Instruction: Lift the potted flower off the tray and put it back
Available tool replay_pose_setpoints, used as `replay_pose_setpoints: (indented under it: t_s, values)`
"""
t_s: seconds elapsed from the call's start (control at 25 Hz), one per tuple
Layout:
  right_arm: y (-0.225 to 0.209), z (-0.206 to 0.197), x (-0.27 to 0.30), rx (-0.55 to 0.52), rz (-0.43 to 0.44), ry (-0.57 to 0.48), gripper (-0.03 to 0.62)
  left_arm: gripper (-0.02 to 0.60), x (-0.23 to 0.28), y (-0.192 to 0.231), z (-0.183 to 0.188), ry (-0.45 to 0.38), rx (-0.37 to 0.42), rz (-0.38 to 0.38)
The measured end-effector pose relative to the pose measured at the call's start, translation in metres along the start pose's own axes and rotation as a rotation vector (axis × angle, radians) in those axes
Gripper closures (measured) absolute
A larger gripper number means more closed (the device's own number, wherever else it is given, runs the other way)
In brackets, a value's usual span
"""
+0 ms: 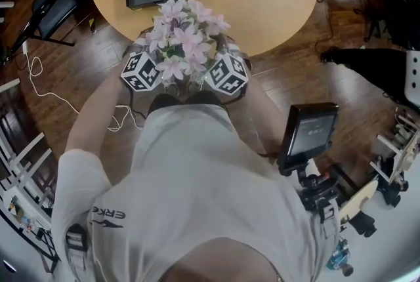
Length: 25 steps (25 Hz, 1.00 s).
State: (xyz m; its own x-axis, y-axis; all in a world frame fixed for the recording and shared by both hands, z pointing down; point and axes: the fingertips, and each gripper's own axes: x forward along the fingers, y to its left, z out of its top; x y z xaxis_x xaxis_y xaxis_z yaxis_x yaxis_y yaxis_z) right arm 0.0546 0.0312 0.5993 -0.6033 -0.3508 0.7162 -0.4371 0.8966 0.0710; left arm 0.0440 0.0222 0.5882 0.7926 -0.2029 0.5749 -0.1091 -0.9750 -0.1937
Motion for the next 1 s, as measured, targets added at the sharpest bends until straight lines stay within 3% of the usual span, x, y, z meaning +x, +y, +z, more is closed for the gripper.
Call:
replay_pose_setpoints:
  t_s: [0.44, 1.0]
  values:
    - [0.004, -0.022, 0.026, 0.043, -0.034, 0.044, 0.157, 0.057, 0.018, -0.004, -0.029, 0.016, 0.008, -0.043]
    - [0.005, -0.033, 0.032, 0.071, -0.076, 0.066, 0.160, 0.058, 0.027, -0.008, -0.037, 0.007, 0.024, -0.074]
